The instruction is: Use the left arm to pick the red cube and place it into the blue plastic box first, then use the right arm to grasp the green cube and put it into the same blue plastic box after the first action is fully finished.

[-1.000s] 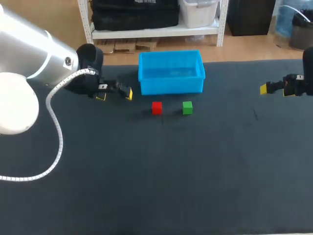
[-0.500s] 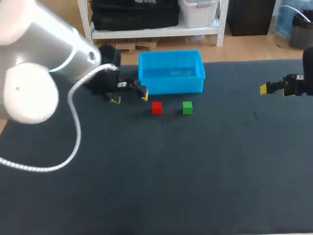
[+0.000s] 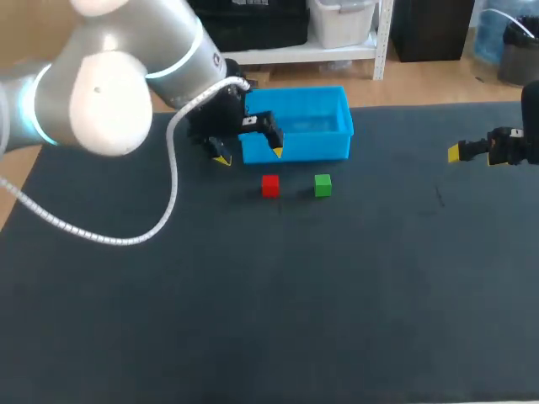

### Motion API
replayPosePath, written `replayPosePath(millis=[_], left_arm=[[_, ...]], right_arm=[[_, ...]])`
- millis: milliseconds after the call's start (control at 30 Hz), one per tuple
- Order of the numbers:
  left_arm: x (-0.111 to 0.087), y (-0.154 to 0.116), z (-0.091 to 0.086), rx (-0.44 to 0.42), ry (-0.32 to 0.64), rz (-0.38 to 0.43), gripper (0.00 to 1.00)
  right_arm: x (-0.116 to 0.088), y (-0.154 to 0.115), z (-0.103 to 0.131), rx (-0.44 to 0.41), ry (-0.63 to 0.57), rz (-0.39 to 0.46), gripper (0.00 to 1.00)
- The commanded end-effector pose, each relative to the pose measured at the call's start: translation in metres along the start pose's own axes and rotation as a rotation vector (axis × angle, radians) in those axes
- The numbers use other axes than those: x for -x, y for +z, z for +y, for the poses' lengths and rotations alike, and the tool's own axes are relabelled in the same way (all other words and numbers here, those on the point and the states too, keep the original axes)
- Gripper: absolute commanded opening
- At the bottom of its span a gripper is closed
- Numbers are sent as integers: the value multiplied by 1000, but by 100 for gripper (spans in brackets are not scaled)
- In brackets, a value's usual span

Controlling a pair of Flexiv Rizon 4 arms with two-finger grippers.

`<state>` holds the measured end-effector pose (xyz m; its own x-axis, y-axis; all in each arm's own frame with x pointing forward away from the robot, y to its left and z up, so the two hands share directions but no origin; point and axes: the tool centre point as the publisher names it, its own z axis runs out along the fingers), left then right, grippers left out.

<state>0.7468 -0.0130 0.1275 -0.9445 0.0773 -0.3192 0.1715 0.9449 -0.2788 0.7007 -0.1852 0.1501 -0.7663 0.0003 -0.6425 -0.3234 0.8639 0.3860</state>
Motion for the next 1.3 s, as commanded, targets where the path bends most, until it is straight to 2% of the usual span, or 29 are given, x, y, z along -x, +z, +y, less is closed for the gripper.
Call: replayPosePath(millis=[33,267,400,833,1300], left_arm=[[13,4,-3,141,-15,63,100],[16,10,-1,245,-9,88,100],[17,13,-1,276,-14,99,100],[24,24,-4,266,-34,116,100],[32,68,1,264,-55,111,100]], right_arm=[[0,0,0,-1,0,0,100],[0,0,0,-1,0,0,100],[0,0,0,-1,0,0,100],[0,0,0,-1,0,0,100],[0,0,0,-1,0,0,100]])
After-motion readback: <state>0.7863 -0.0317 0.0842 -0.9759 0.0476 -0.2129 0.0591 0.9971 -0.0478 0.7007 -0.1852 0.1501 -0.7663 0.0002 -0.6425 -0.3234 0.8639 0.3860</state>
